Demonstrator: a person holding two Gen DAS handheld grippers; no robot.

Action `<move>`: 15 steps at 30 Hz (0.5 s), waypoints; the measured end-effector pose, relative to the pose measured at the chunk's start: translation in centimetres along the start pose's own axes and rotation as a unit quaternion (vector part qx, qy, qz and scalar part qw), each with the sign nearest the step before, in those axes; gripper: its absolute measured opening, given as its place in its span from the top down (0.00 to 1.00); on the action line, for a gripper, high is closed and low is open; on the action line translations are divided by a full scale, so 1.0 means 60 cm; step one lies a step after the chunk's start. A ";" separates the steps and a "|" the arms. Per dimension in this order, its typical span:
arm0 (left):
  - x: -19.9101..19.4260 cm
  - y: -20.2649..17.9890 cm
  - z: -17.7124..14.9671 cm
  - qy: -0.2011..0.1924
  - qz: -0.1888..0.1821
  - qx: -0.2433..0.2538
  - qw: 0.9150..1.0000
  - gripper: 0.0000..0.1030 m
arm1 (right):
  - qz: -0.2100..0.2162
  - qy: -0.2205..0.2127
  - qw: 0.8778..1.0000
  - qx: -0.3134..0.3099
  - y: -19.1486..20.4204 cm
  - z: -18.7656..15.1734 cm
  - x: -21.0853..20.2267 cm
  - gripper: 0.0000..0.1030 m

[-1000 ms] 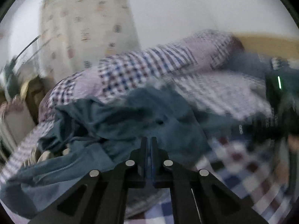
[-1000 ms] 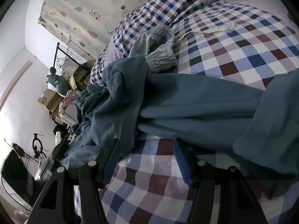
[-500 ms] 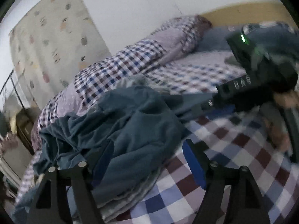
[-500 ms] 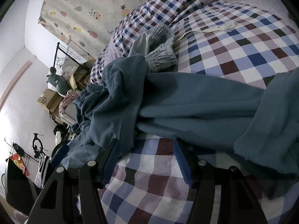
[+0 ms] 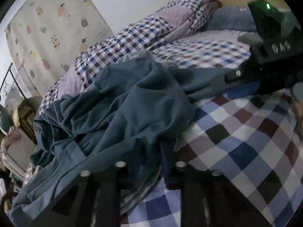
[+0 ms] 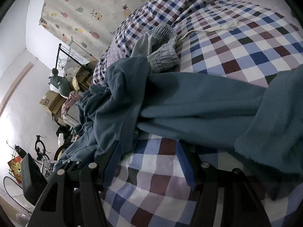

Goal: Fold clothes

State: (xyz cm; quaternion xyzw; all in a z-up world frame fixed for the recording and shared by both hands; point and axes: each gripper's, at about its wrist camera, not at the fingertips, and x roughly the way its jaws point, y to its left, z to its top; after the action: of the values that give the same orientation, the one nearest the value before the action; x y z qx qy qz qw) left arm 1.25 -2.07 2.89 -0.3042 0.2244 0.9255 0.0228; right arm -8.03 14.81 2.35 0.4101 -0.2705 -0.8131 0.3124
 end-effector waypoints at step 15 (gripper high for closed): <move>-0.111 0.166 0.012 -0.143 -0.114 -0.256 0.949 0.96 | -0.017 0.001 1.000 -0.017 0.010 -0.004 -0.004 0.38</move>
State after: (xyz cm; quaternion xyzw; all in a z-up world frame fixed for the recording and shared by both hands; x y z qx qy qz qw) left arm 4.51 -10.06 11.22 -0.1878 -0.0622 0.9768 0.0817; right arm -7.54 14.54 2.76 0.4098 -0.2497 -0.8224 0.3056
